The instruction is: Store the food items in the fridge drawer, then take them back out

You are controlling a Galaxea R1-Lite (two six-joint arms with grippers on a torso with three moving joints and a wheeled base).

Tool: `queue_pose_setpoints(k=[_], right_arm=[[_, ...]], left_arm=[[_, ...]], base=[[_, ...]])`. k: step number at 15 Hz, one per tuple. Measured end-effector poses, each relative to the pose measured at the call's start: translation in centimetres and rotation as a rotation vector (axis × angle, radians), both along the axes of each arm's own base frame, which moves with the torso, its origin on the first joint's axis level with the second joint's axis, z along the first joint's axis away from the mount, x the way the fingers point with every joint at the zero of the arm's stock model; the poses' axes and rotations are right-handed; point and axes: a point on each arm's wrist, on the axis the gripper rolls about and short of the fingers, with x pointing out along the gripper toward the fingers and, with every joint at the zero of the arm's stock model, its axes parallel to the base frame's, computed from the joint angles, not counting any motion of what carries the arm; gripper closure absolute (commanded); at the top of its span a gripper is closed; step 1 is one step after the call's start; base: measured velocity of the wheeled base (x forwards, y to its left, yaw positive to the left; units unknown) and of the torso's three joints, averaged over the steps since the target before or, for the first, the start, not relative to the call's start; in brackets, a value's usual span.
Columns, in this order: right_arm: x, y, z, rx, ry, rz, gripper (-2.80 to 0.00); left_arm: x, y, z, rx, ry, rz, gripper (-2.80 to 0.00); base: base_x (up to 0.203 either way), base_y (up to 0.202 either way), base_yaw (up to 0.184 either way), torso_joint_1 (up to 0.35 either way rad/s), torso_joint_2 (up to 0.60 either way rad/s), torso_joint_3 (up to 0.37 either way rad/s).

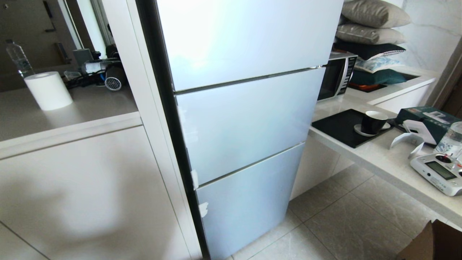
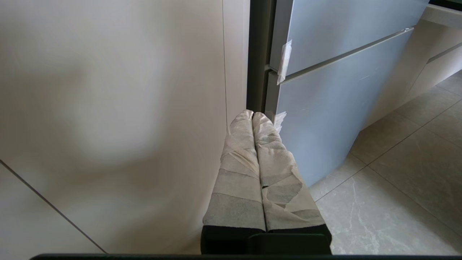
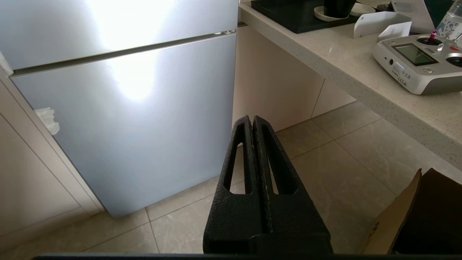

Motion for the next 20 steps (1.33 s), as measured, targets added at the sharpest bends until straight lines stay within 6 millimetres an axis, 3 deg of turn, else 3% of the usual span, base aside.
queue_pose_setpoints(k=[20], right_arm=[[0.01, 0.00, -0.02, 0.002, 0.001, 0.000, 0.00]], left_arm=[[0.00, 0.00, 0.00, 0.000, 0.000, 0.000, 0.00]], base=[[0.000, 0.000, 0.000, 0.000, 0.00, 0.000]])
